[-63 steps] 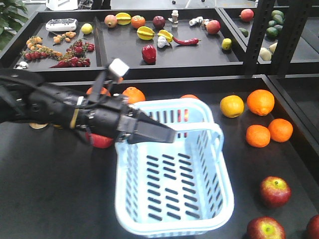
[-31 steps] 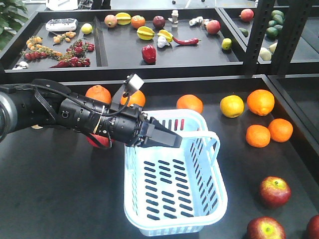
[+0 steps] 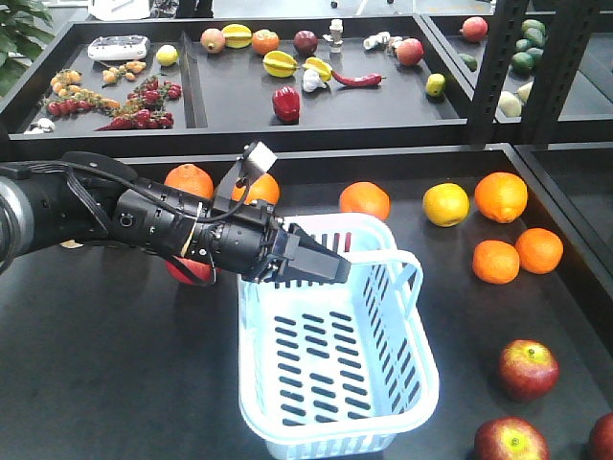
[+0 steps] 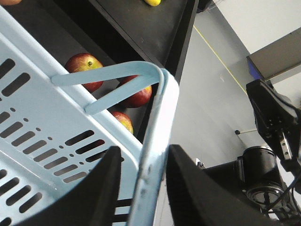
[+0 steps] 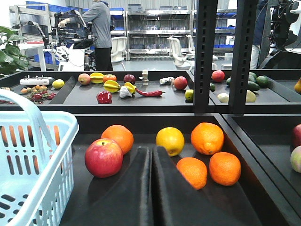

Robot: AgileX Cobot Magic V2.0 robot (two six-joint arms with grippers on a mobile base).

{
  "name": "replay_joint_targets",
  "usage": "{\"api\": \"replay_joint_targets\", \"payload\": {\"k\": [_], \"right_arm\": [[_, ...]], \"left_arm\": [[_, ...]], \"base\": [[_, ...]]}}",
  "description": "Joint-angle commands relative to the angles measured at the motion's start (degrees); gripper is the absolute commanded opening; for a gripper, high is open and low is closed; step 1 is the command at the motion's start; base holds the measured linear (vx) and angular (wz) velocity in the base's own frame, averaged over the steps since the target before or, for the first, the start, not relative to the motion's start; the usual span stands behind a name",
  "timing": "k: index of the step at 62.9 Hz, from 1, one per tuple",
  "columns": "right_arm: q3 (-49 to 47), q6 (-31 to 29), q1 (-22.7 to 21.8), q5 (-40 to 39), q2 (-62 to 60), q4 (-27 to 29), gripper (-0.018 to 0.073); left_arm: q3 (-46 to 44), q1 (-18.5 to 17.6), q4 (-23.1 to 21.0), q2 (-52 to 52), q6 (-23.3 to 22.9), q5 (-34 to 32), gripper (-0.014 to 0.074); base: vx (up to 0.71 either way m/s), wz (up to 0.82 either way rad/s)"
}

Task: Pick three apples into basket with both arms
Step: 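Lower the light-blue basket onto the table with the left gripper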

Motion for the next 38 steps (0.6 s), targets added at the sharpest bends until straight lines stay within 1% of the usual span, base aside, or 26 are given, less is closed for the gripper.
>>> {"api": "replay_joint_targets", "payload": {"k": [1, 7, 15, 20, 33, 38], "right_arm": [[0.7, -0.2, -0.3, -4.1, -0.7, -0.5, -0.0005], [0.7, -0.2, -0.3, -4.1, -0.7, -0.5, -0.0005], [0.7, -0.2, -0.3, -4.1, -0.7, -0.5, -0.0005], [0.7, -0.2, -0.3, -4.1, -0.7, -0.5, -0.0005], [0.7, -0.2, -0.3, -4.1, -0.7, -0.5, -0.0005], [0.7, -0.2, -0.3, -4.1, -0.7, -0.5, -0.0005]], "left_arm": [[-1.9, -0.4, -0.9, -3.0, -0.8, -0.2, 0.0308], [-1.9, -0.4, -0.9, -3.0, -0.8, 1.2, 0.0422], [-1.9, -0.4, -0.9, -3.0, -0.8, 1.5, 0.0528], [-1.9, -0.4, -1.0, -3.0, -0.8, 1.7, 0.0549], [-1.9, -0.4, -1.0, -3.2, -0.8, 1.5, 0.0549], [-1.9, -0.4, -1.6, -3.3, -0.8, 1.4, 0.0549]], "base": [[0.00, 0.00], [0.00, 0.00], [0.00, 0.00], [0.00, 0.00], [0.00, 0.00], [0.00, 0.00]]}}
